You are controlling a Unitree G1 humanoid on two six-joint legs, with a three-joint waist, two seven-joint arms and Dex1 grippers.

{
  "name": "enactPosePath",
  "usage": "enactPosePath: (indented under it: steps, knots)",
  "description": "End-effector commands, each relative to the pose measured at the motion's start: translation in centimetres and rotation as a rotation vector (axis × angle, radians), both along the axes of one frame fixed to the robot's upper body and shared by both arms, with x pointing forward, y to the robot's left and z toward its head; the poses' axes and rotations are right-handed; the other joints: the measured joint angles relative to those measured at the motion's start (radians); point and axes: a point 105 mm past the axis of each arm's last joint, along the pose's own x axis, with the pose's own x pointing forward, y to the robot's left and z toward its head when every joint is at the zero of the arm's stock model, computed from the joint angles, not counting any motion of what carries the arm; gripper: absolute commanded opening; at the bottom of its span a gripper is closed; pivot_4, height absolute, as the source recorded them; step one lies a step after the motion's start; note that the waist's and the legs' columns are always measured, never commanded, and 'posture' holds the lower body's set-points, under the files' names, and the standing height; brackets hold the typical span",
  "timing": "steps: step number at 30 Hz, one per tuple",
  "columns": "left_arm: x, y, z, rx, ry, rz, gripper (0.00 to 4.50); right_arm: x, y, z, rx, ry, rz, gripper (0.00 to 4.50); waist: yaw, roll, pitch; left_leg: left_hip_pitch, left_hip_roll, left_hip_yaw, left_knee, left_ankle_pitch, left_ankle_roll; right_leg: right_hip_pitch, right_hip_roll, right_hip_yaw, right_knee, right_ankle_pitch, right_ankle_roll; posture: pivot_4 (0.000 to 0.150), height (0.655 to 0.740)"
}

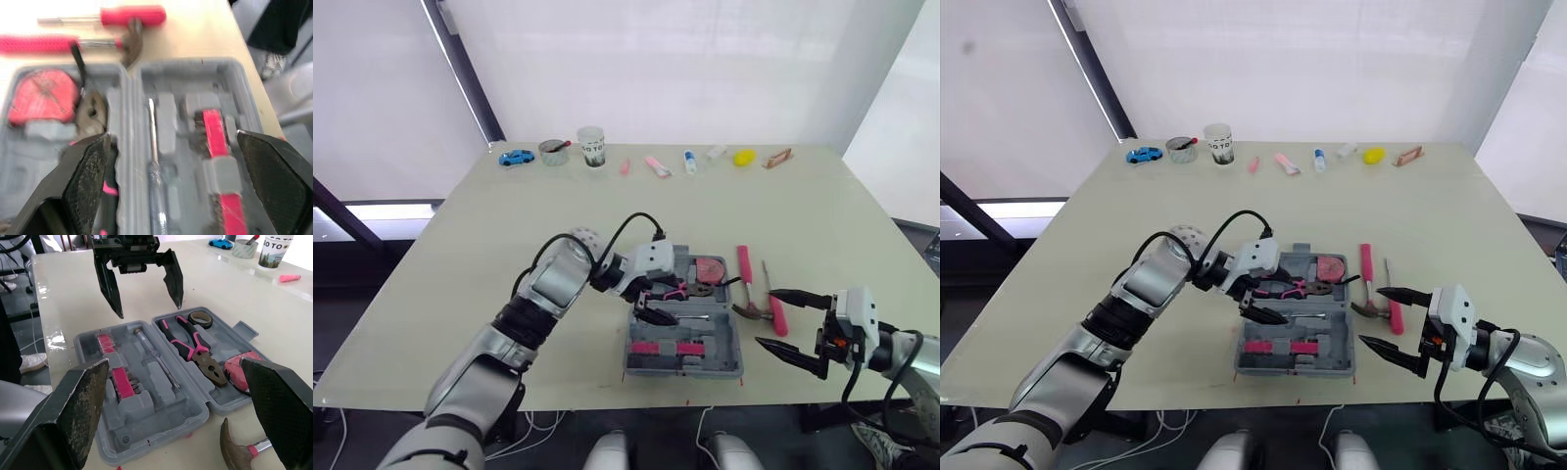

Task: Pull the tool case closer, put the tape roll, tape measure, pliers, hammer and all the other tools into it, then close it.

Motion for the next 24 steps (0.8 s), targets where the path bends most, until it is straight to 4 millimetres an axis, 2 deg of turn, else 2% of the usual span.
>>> enactPosePath:
  steps: [1,2,3,4,5,7,8,20,24]
  knots:
    - [0.1,0.0,0.6,-0.130,-0.037,-0.035,2.44,0.2,-0.1,1.0,0.008,-0.051,-0.001,4.50,0.001,0.000,0.000,0.000,0.000,0.000,0.000,0.000,0.000,0.000,0.000,0.000,0.000,0.000,0.000,0.150,0.7400]
    - [0.2,0.1,0.4,-0.150,-0.031,-0.037,1.97,0.2,-0.1,1.0,0.008,-0.053,-0.001,4.50,0.001,0.000,0.000,0.000,0.000,0.000,0.000,0.000,0.000,0.000,0.000,0.000,0.000,0.000,0.000,0.150,0.7400]
    - [0.3,0.3,-0.1,-0.152,-0.029,-0.030,1.81,0.2,-0.1,1.0,0.008,-0.054,-0.001,4.50,0.002,0.000,0.000,0.000,0.000,0.000,0.000,0.000,0.000,0.000,0.000,0.000,0.000,0.000,0.000,0.150,0.7400]
    - [0.5,0.5,-0.7,-0.158,-0.015,-0.019,1.14,0.2,-0.2,1.0,0.009,-0.054,-0.001,4.50,0.002,0.000,0.000,0.000,0.000,0.000,0.000,0.000,0.000,0.000,0.000,0.000,-0.001,0.000,0.000,0.150,0.7400]
    - [0.6,0.6,-1.1,-0.162,-0.008,-0.013,1.12,0.2,-0.2,1.0,0.009,-0.054,-0.002,4.50,0.002,0.000,0.000,0.000,0.000,0.000,0.000,0.000,0.000,0.000,0.000,0.000,-0.001,0.000,0.001,0.150,0.7400]
    - [1.0,0.8,-2.0,-0.163,0.005,0.003,0.20,0.2,-0.3,0.9,0.006,-0.053,-0.002,4.50,0.001,0.000,0.000,0.000,0.000,0.000,0.000,0.000,0.000,0.000,0.000,0.000,0.000,0.001,0.001,0.150,0.7400]
    - [1.2,0.8,-2.4,-0.165,0.009,0.018,0.01,0.2,-0.4,1.0,0.006,-0.053,-0.003,4.50,0.001,0.000,0.000,0.000,0.000,0.000,0.000,0.000,0.000,0.000,0.000,0.000,0.000,0.001,0.001,0.150,0.7400]
    - [2.9,0.4,-7.3,-0.061,0.024,0.145,0.01,0.3,-1.0,1.2,0.012,-0.059,-0.028,4.50,0.001,0.000,0.000,-0.001,0.000,0.000,0.000,0.000,0.000,0.000,0.000,0.000,-0.001,0.001,0.002,0.150,0.7400]
    - [1.7,1.1,-9.7,0.039,0.047,0.110,0.01,0.1,-1.2,0.9,0.005,-0.055,-0.037,4.50,0.002,0.000,0.000,0.000,0.000,0.000,0.000,0.000,0.000,0.001,0.000,0.000,0.000,0.001,0.002,0.150,0.7400]
